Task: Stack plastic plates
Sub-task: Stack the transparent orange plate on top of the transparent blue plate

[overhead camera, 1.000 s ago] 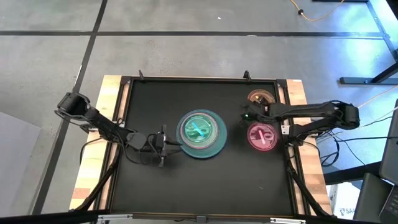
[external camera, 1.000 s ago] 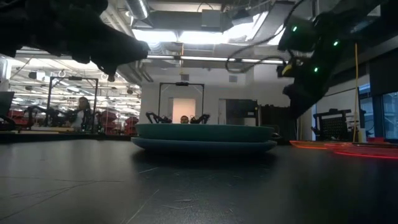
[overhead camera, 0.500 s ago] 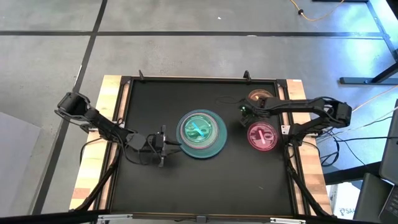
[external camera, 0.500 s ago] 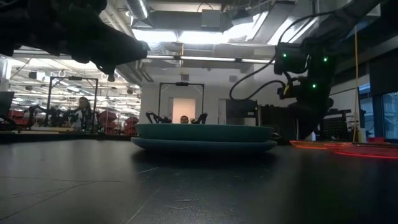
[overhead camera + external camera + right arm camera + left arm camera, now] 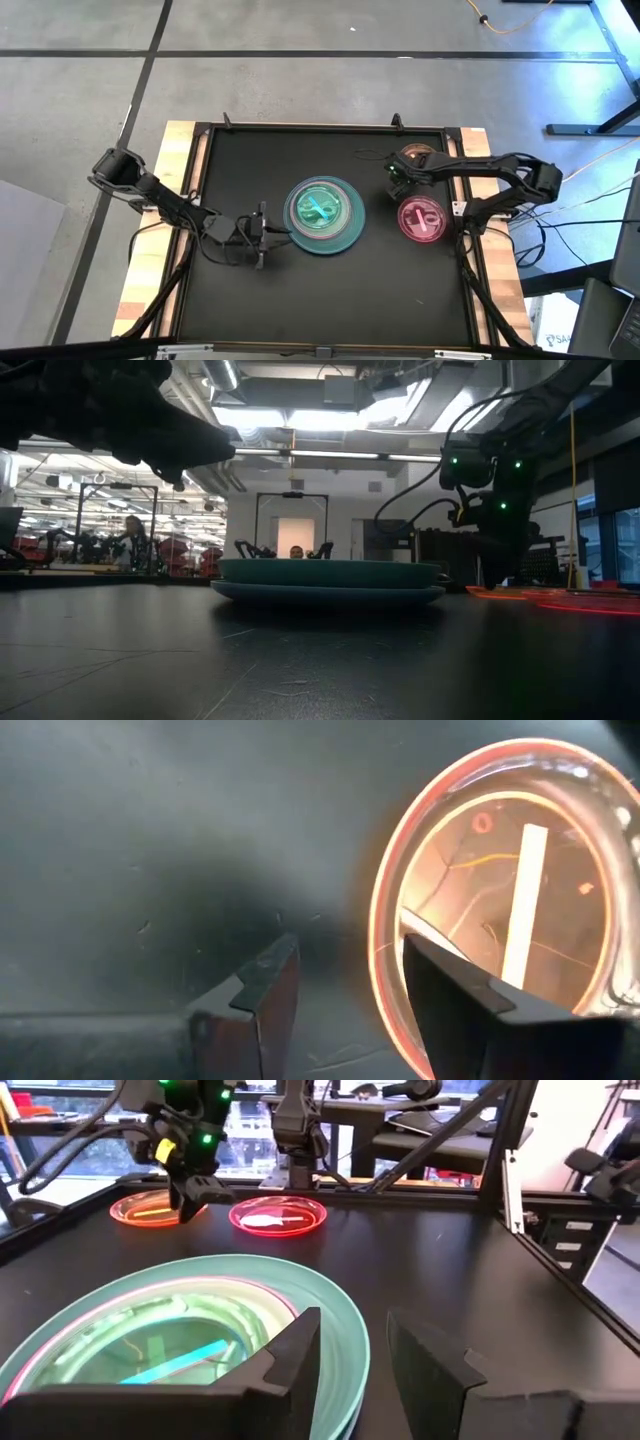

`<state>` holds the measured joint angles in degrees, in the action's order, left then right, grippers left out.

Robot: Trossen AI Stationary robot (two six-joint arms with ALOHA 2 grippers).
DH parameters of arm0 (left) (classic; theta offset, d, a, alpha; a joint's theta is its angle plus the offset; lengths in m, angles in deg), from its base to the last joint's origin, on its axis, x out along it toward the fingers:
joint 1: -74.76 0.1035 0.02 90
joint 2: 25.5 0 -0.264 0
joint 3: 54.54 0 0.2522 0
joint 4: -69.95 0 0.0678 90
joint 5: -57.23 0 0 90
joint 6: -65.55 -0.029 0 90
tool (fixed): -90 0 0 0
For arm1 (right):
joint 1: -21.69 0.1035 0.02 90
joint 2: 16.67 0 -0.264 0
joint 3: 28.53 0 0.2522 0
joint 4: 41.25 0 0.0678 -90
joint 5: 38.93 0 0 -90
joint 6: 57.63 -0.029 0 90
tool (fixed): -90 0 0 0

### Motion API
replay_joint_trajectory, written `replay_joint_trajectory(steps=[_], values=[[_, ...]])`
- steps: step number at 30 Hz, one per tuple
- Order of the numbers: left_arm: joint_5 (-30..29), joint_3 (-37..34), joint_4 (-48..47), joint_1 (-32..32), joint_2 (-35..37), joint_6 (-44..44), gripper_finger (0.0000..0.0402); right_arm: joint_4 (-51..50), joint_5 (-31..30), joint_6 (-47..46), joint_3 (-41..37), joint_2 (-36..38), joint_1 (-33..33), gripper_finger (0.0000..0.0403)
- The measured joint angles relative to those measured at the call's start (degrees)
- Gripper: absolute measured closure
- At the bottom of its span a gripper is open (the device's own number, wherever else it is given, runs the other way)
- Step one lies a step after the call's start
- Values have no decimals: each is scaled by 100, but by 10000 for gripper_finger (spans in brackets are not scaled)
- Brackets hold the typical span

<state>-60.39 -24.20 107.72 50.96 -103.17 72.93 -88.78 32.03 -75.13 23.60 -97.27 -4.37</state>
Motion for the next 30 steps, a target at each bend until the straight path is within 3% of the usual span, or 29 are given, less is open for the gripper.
replay_joint_trajectory(steps=[11,27,30], values=[[-47,2,40,-24,0,294,289,279,-382,284,2,-517,-236,245],[-43,2,43,-38,0,430,289,549,115,856,11,-651,-430,392],[-41,2,43,-38,0,437,289,549,3,1063,13,-655,-251,398]])
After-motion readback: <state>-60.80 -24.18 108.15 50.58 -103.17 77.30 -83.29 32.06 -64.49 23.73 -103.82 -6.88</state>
